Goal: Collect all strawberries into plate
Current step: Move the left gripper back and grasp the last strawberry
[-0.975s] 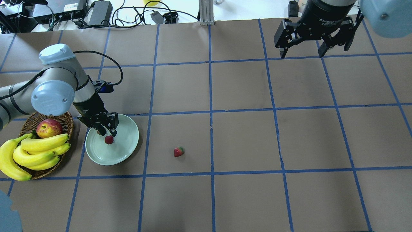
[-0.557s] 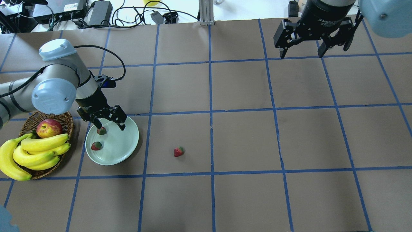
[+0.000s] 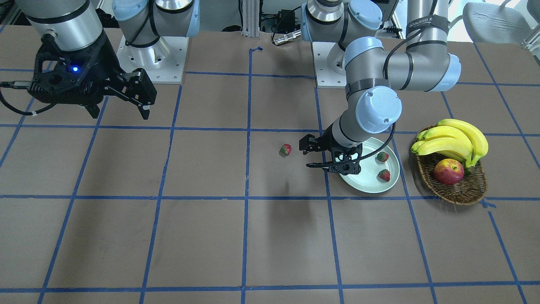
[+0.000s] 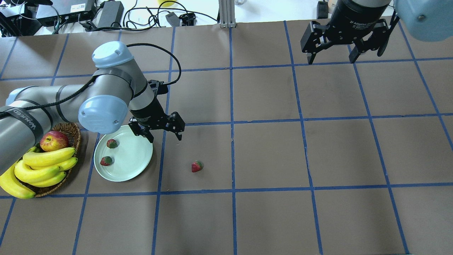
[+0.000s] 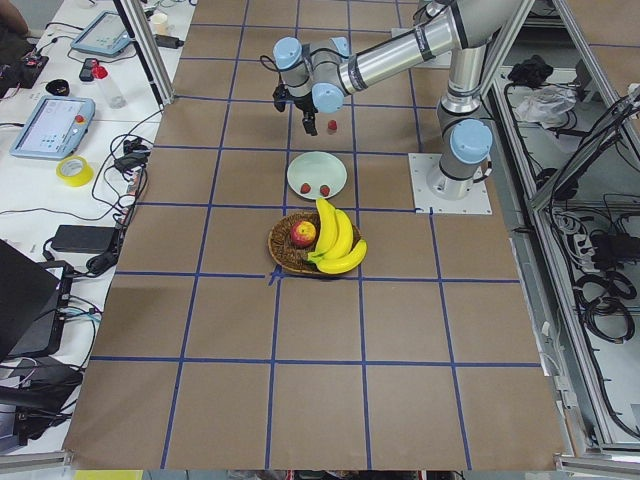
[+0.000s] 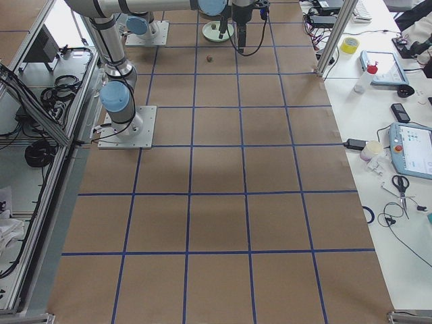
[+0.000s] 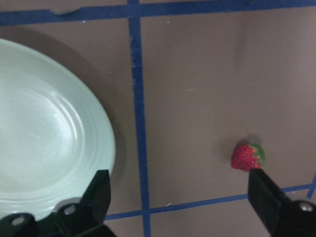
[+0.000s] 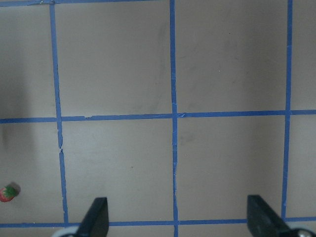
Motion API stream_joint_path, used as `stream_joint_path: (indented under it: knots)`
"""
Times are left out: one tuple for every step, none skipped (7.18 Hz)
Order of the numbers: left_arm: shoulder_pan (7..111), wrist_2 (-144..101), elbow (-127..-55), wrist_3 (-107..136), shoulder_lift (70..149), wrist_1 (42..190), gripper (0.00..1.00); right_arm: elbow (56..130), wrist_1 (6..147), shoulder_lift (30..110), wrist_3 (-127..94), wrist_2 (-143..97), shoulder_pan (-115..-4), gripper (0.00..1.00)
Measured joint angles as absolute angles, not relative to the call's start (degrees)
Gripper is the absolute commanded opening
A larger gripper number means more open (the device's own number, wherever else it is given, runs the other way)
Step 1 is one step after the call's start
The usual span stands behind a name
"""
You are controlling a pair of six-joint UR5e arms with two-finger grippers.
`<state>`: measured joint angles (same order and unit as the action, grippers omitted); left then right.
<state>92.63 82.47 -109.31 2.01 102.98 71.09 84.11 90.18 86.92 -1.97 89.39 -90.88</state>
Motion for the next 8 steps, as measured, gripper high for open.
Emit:
stream_joint_path:
  knots:
    - [95.3, 81.3, -110.3, 6.5, 103.8, 68.8, 1.0, 84.1, 90.2, 86.9, -2.0, 89.4, -90.9, 1.0]
    - [96.8, 79.2, -112.6, 9.6, 104.3, 65.8, 1.0, 84.1, 90.2, 87.0, -2.0, 89.4, -90.9, 1.0]
    - [97.3, 78.3, -115.8, 11.1, 104.7, 62.2, 1.0, 84.1, 90.2, 87.0, -2.0, 89.4, -90.9, 1.0]
    - [97.5, 78.0, -118.5, 12.0, 105.0, 59.6, 0.97, 84.1, 90.1, 87.0, -2.0, 89.4, -90.9, 1.0]
    - [97.5, 77.8, -119.8, 13.9, 105.7, 58.5, 0.89, 84.1, 90.1, 87.0, -2.0, 89.4, -90.9, 1.0]
    - [97.6, 77.6, -120.3, 16.3, 106.3, 58.2, 0.65, 84.1, 90.2, 87.0, -2.0, 89.4, -90.9, 1.0]
    - [97.6, 77.4, -120.4, 18.1, 106.9, 58.2, 0.06, 84.1, 90.2, 87.0, -2.0, 89.4, -90.9, 1.0]
    - [97.6, 77.1, -120.3, 19.2, 107.1, 58.2, 0.0, 84.1, 90.2, 87.1, -2.0, 89.4, -90.9, 1.0]
